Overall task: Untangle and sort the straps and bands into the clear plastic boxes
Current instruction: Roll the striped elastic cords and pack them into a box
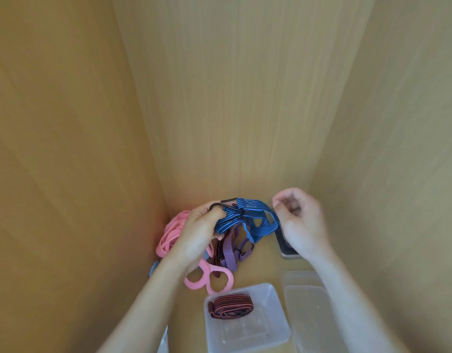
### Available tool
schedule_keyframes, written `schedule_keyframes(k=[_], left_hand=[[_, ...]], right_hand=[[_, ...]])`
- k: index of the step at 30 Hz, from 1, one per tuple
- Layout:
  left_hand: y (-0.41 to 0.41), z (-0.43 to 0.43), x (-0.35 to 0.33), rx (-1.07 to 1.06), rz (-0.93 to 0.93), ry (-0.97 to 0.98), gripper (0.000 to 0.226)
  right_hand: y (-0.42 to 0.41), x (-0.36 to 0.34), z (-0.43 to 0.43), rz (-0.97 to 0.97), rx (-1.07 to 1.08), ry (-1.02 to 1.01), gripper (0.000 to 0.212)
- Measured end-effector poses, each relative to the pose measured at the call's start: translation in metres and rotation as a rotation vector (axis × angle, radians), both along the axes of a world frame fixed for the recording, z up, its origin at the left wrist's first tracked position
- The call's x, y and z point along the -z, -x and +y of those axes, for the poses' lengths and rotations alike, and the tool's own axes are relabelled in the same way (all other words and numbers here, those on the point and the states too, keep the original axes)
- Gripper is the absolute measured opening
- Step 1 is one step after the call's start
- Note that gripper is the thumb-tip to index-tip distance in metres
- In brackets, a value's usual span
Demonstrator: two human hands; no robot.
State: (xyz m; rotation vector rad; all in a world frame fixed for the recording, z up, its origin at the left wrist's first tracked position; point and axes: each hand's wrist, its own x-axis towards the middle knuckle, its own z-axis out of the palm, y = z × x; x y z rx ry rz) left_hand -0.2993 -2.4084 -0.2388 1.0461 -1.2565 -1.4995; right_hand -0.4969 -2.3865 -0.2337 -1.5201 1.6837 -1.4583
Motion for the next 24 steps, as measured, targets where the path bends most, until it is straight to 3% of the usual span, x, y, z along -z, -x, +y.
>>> schedule_keyframes(k=[2,5,10,14,18,24], left_hand=[[0.001,0.001,-0.002,0.005,0.019,-0.023,0.037],[0.004,0.001,-0.004,0.023,0.012,-0.047,0.033],[0.002,0.003,-0.008,0.07,0.059,-0.064,0.035],[-0.002,0.007,-0.01,0.159,0.169,-0.056,0.061],[-0.006,0.009,-0.01,0.21,0.227,-0.088,0.038],[-0.008,0.0,-0.006,0.11,0.211,-0.184,0.041]], right_hand=[[0.002,-0.006,0.001,0.178,-0.1,0.043,0.015],[-0.003,-0.005,0.002,0.282,-0.265,-0.131,0.02],[-0.008,0.003,0.01,-0.009,-0.311,-0.171,0.023],[-0.004,-0.003,0.01,-0.211,-0.342,-0.148,0.017],[-0.001,-0.009,0.009,-0.311,-0.319,-0.131,0.013],[0.008,-0.019,0.01,-0.411,-0.265,-0.061,0.014]])
